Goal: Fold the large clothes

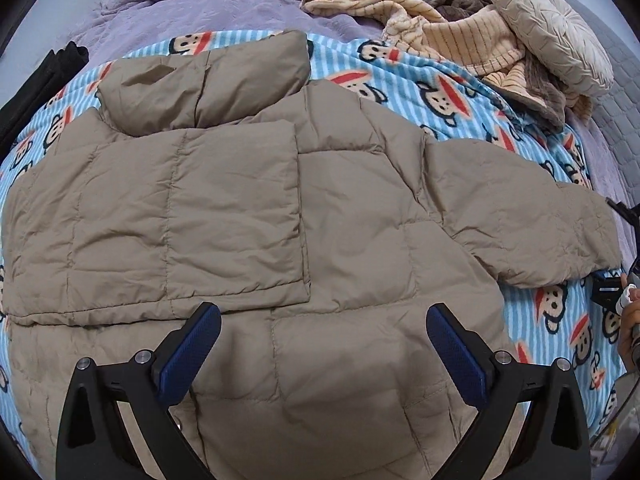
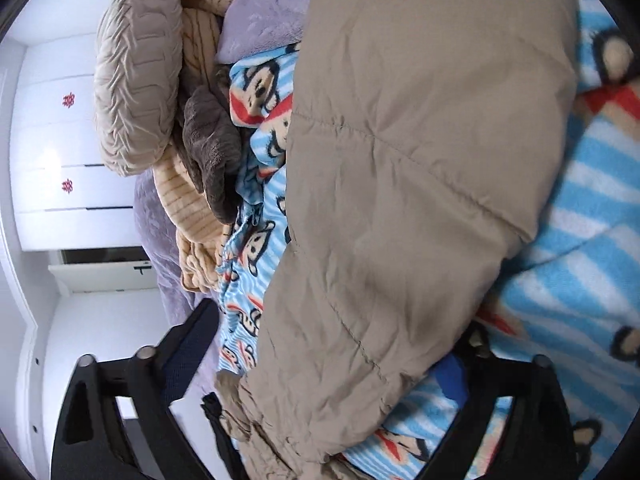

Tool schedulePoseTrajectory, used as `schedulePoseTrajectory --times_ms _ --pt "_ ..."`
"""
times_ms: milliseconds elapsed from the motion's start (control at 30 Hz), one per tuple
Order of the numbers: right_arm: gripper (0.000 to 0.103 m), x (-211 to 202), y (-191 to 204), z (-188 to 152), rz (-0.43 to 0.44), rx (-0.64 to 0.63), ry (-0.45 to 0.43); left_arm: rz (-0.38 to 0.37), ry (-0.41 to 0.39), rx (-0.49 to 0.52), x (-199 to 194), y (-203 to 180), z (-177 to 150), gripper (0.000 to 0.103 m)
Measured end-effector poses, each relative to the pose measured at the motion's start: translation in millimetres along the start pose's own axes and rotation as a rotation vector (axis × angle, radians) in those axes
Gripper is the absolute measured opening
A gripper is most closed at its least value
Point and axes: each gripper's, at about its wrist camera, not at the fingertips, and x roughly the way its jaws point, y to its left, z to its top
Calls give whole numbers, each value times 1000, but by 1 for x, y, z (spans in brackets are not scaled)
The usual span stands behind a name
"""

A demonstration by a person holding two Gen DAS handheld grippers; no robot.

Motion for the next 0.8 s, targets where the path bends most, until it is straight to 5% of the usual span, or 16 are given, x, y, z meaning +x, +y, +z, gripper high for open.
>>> schedulePoseTrajectory --times_ms 33,100,133,333,500,800 --pt "40 5 -2 2 12 36 25 2 -8 -2 -2 1 2 103" --pt "14 13 -9 3 71 94 68 -2 -13 -4 -4 4 8 103" --pt "10 13 -8 3 90 103 69 -1 -13 -8 -5 7 10 103" --pt "10 14 35 -14 141 -34 79 33 -50 -45 -12 33 17 103" --pt "10 26 102 -54 116 -301 117 59 -76 -82 -17 61 17 103" --pt "10 93 203 -222 -14 -922 247 108 -109 -98 -28 106 9 103"
